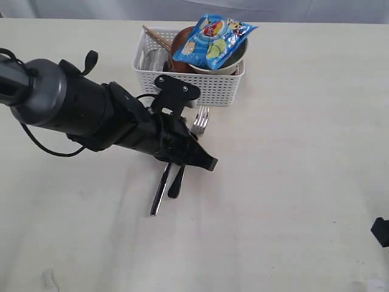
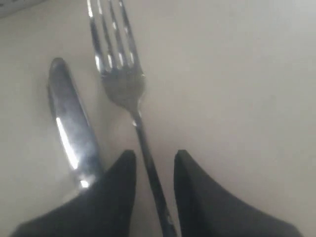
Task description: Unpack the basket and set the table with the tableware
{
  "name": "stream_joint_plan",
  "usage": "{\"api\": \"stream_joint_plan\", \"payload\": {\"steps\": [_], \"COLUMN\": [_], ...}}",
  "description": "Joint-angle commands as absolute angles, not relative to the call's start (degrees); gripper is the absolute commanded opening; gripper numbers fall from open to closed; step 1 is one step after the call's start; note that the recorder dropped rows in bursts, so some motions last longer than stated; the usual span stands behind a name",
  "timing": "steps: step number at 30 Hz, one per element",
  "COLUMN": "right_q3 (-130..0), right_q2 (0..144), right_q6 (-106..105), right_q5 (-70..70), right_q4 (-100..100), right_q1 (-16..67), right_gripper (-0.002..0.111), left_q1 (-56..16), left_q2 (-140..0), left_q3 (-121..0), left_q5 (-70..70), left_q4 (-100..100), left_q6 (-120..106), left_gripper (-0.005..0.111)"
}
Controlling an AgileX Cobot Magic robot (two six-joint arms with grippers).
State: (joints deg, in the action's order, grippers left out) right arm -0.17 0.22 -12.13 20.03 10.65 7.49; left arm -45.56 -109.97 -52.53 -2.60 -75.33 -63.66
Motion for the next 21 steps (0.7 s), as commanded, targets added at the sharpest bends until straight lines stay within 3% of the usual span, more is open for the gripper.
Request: {"api": "stream_joint_plan", "payload": {"steps": [1, 9, 13, 21], "right_q3": [0.0, 0.0, 0.0, 0.0], "right_q2": [0.0, 0.0, 0.0, 0.0], "right_q6": [-12.1, -12.1, -12.1, -12.1], "right_q5": [19.7, 19.7, 19.7, 19.7], "right_q4": [10.2, 10.2, 10.2, 10.2], "right_q1": [7.6, 7.6, 7.6, 7.6], "right_gripper": [-0.001, -0.001, -0.001, -0.001], "left_q1": [-45.8, -45.8, -45.9, -49.7], "left_q2": [-110.0, -110.0, -110.0, -110.0], "left_q3": [-52.7, -52.7, -52.7, -52.4], "left_q5": [-5.8, -5.4, -6.7, -3.2], "left_q4": [-75.0, -75.2, -75.2, -75.2], "left_q6": [-64.0, -60.9, -57.0, -46.1], "left_gripper": [0.018, 0.015, 0.0, 0.0]}}
